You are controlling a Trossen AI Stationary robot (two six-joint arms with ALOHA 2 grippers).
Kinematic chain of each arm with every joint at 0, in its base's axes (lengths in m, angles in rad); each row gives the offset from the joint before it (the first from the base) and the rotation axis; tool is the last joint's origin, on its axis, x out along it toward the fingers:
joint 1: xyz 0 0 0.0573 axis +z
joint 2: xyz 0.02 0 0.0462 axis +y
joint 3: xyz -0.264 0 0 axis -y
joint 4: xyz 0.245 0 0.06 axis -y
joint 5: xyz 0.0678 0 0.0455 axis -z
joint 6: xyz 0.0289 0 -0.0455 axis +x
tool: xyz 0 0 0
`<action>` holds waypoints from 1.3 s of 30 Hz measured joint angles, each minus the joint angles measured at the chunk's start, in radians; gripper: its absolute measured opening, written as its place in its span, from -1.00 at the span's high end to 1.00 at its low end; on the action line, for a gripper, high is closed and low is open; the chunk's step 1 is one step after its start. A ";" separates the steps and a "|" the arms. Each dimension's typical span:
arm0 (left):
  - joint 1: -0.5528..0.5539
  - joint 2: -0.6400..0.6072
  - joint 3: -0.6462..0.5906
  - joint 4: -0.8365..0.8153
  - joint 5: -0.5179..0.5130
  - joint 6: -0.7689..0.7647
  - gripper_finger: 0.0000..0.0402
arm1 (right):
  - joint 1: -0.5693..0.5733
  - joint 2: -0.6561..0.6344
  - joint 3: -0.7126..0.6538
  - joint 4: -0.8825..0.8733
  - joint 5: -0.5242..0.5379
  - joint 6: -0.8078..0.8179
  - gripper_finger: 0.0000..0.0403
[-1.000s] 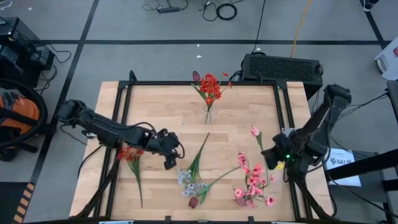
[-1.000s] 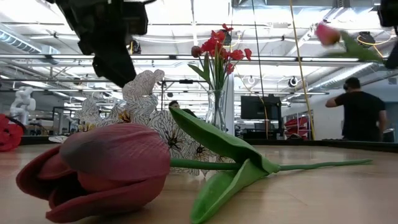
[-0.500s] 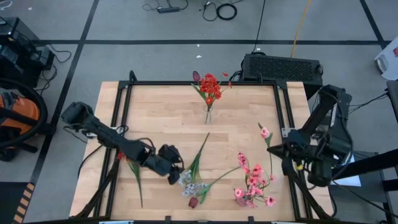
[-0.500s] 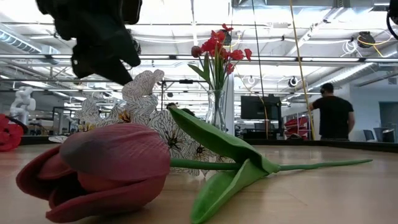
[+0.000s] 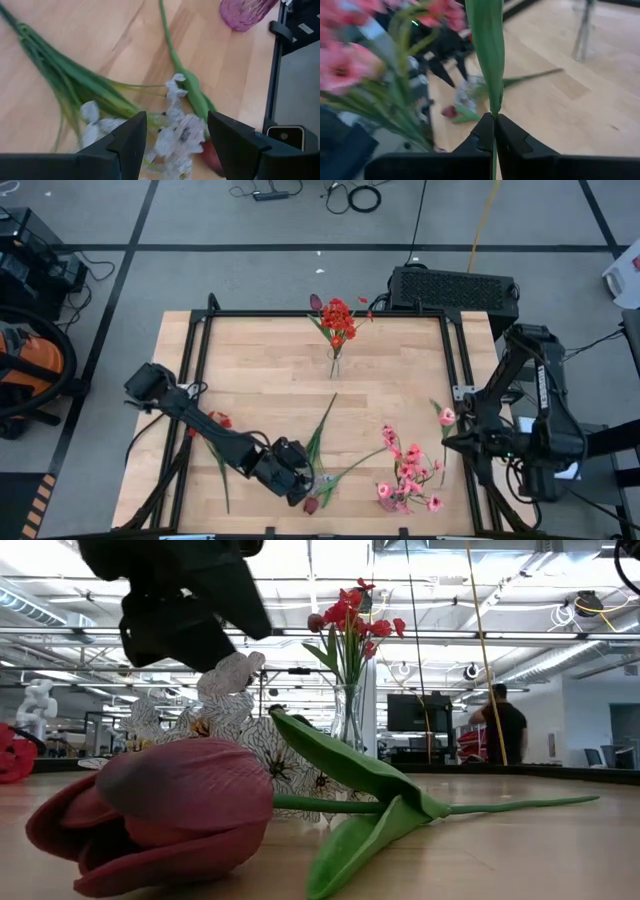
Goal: Sort flowers into vase by color
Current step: Put the pink flower into the purple vase
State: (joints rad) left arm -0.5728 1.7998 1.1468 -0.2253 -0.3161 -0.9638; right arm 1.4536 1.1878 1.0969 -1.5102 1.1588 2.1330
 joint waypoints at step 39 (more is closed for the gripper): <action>0.004 0.020 0.030 -0.019 -0.016 0.001 -0.08 | -0.106 0.072 0.002 0.808 0.308 -0.959 1.00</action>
State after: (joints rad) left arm -0.5690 1.8202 1.1763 -0.2442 -0.3325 -0.9630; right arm 1.3480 1.2598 1.0993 -0.7021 1.4672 1.1744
